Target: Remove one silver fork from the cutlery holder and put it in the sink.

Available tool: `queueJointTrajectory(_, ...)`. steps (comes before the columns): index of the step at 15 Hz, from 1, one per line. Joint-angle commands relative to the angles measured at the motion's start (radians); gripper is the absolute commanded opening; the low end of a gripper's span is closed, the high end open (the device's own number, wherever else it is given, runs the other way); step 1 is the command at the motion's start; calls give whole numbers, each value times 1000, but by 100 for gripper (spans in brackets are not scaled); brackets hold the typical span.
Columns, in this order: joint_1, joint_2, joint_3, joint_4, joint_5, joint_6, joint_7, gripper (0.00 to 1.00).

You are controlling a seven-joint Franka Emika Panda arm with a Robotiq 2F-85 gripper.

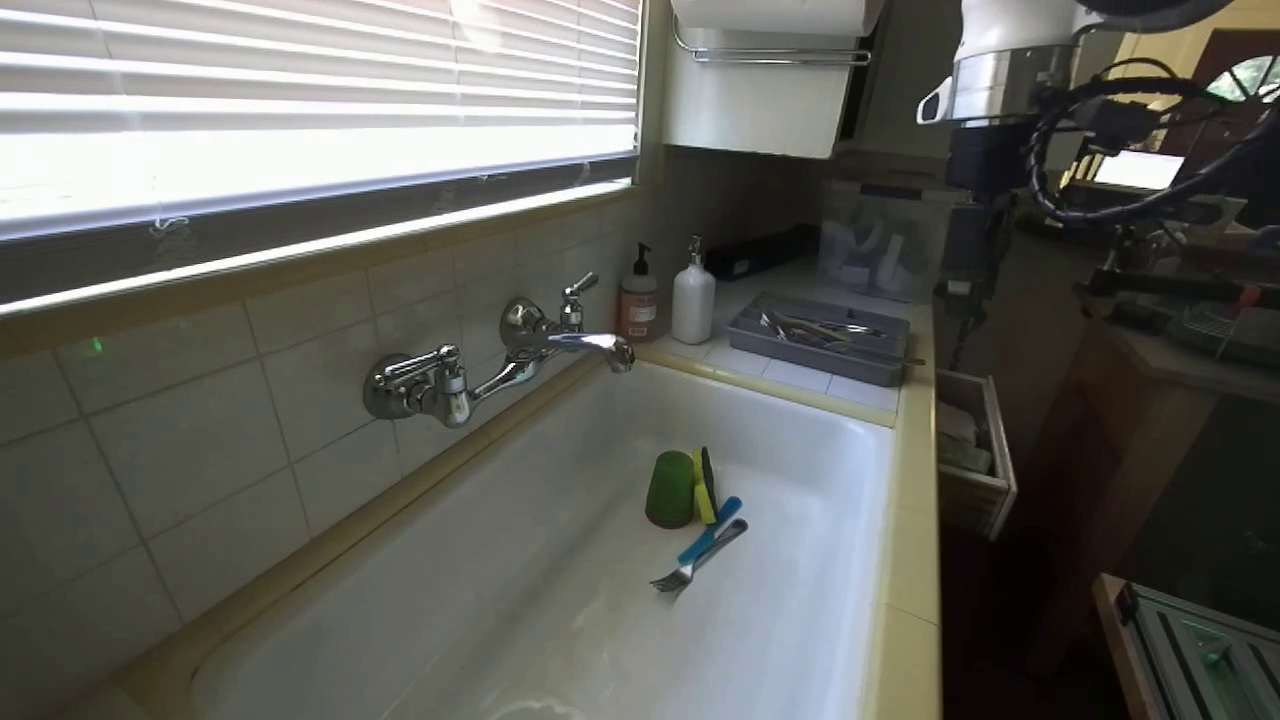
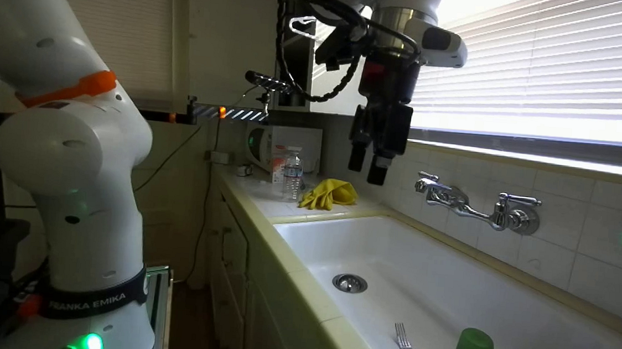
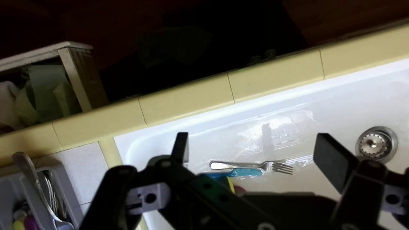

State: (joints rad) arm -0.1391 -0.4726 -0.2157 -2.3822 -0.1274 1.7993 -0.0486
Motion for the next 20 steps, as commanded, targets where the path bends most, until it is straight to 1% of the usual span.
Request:
queueJointTrajectory(1,-20,57,-12,5,26,91,-20,100)
queueJointTrajectory(2,-23,68,-12,4,26,110,-19,100)
queueJointTrajectory(3,-21,78,-10,12,29,83,-29,100)
queueJointTrajectory(4,-29,54,4,2,8,81,-9,100)
queueJointTrajectory(8,-28,74,4,5,11,81,-15,100)
queueJointTrajectory(9,-43,62,17,-20,-17,156,46,100)
queueJointTrajectory(10,-59,77,17,-21,-27,227,95,100)
queueJointTrajectory(12,-88,123,5,-4,-25,326,150,100)
queueJointTrajectory(15,-125,177,-14,6,9,479,223,100)
queueJointTrajectory(17,-143,227,-28,25,17,548,233,100)
queueJointTrajectory(20,-146,288,-64,52,50,580,151,100)
